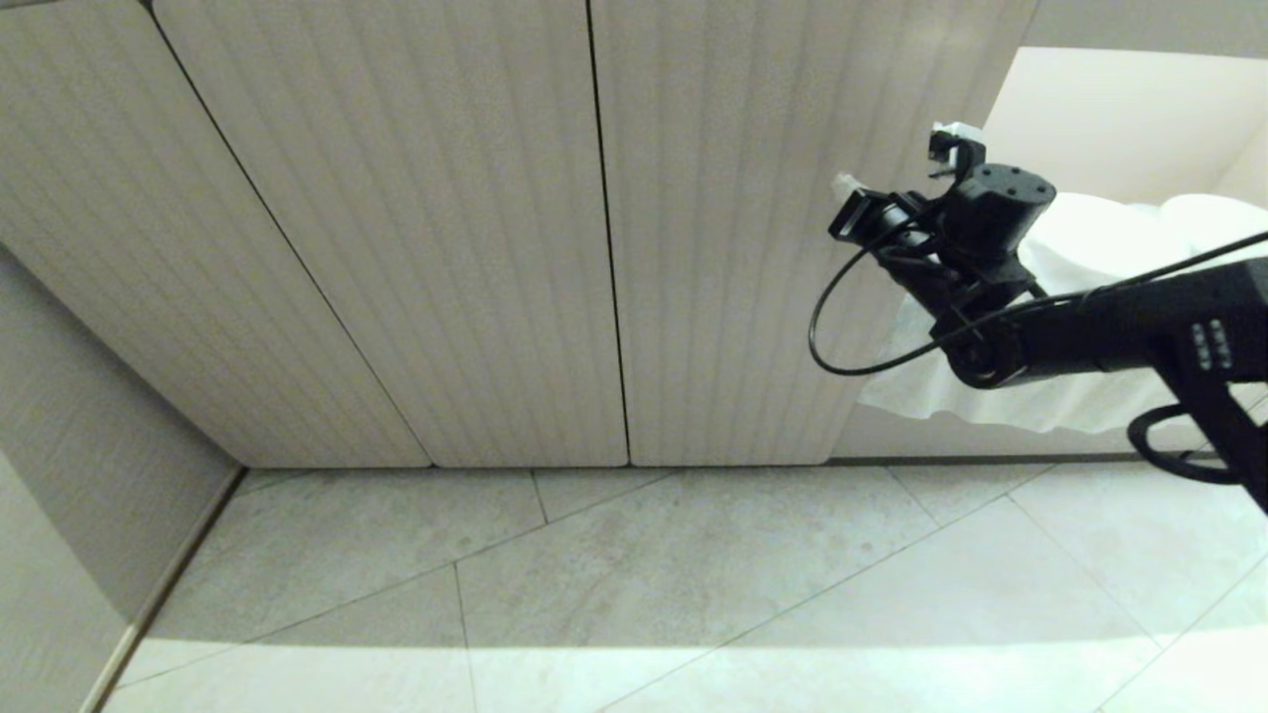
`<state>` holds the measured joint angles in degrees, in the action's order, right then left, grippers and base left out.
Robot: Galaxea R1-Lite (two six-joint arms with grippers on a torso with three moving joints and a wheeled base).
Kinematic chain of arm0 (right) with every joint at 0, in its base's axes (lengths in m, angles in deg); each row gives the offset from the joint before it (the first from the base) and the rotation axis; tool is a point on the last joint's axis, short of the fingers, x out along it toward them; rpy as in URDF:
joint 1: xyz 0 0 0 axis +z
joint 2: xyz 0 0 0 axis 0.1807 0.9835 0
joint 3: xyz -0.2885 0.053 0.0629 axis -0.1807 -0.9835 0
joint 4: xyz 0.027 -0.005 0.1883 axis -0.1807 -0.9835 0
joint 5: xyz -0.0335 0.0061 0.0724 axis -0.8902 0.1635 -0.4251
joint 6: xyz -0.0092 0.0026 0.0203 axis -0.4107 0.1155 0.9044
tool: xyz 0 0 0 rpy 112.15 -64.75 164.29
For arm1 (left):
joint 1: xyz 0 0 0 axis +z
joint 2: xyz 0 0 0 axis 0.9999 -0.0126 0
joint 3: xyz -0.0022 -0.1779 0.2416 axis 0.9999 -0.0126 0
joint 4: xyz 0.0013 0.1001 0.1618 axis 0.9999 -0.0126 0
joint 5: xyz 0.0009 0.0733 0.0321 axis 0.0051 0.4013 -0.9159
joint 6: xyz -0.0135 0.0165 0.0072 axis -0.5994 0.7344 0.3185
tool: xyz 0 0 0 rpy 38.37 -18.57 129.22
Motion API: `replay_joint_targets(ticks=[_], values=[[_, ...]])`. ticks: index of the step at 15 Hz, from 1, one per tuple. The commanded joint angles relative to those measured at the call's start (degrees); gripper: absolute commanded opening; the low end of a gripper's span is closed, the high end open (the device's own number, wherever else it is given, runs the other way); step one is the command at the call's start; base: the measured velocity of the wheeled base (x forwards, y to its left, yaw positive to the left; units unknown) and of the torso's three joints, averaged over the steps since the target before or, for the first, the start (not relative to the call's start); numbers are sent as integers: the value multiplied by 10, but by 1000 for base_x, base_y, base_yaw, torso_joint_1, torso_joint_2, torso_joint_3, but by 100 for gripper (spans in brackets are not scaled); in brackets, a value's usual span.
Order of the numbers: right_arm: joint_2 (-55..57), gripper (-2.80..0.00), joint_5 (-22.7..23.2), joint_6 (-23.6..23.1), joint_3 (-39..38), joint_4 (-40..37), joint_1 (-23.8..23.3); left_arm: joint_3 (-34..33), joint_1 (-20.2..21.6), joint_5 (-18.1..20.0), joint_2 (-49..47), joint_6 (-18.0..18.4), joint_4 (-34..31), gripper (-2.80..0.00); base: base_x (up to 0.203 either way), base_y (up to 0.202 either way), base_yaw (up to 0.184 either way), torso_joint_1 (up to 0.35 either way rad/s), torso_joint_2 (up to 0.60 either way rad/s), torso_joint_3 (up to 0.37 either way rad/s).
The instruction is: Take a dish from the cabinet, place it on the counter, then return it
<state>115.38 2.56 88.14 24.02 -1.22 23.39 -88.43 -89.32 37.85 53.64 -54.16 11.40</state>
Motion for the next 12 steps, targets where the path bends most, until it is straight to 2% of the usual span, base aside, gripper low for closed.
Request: replay_joint_targets(ticks=[1, 5, 9, 12], values=[[-101, -280, 5, -4, -47, -35, -8, 0, 0, 0, 0, 0, 0, -280, 0, 0, 0, 0, 0, 0], [-238, -280, 4, -28, -131, -143, -17, 0, 0, 0, 0, 0, 0, -280, 0, 0, 0, 0, 0, 0], [-381, -280, 3, -51, -257, -224, -26, 0, 0, 0, 0, 0, 0, -280, 0, 0, 0, 0, 0, 0], [-485, -280, 3, -56, -344, -291, -61, 0, 0, 0, 0, 0, 0, -280, 0, 0, 0, 0, 0, 0]])
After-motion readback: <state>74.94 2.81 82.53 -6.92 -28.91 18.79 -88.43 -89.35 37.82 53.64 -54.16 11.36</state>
